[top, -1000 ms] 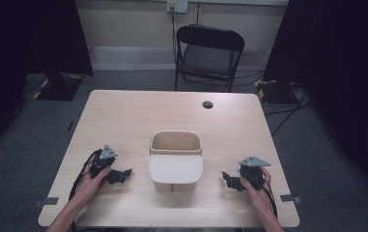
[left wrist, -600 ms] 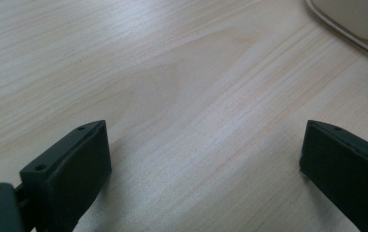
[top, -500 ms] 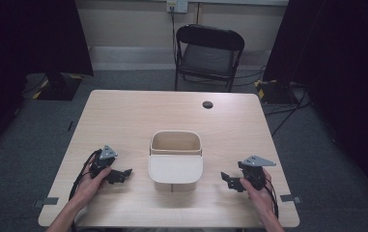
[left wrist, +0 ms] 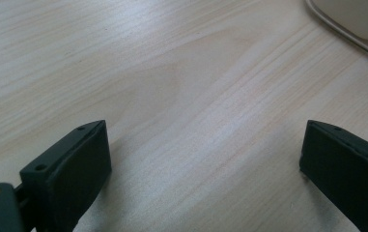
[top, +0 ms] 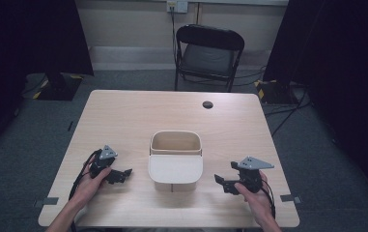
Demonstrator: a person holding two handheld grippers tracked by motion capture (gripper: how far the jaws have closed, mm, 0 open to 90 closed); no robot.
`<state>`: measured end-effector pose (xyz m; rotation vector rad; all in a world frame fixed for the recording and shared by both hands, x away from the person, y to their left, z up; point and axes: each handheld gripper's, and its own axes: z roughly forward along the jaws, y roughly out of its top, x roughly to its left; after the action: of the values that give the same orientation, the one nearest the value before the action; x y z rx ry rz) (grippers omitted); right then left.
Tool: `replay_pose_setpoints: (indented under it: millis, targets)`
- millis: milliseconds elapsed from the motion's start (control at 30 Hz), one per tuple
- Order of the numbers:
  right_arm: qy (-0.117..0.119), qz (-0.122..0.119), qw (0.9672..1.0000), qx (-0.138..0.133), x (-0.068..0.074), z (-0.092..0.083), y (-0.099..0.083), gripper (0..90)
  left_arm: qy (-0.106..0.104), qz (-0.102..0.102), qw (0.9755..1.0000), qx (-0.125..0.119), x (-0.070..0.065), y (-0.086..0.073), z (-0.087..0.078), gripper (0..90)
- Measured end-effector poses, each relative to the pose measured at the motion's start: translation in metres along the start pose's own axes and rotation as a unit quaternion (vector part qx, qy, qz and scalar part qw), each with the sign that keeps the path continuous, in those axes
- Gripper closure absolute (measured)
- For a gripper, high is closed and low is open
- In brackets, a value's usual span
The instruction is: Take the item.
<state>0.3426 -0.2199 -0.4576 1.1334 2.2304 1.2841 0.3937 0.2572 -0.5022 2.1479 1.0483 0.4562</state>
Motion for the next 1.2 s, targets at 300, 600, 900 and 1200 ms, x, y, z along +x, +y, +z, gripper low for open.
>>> replay_pose_setpoints:
  millis: [300,600,900,1200]
  targets:
    - [0.036,-0.021,0.9991,-0.003,0.022,0.000,0.004,15.7,-0.001,-0.001,1.0000,0.000,0.000,0.000,0.000,3.4]
    - [0.064,-0.039,0.9972,-0.009,0.038,0.005,0.008,17.9,0.000,0.001,1.0000,0.000,0.000,0.000,0.000,3.4]
    - [0.084,-0.046,0.9954,-0.006,0.046,0.012,0.009,21.6,0.000,0.000,1.0000,0.000,0.000,0.000,0.000,3.4]
    - [0.096,-0.053,0.9939,-0.011,0.055,0.020,0.014,27.2,0.000,0.002,1.0000,0.000,0.000,0.000,0.000,3.4]
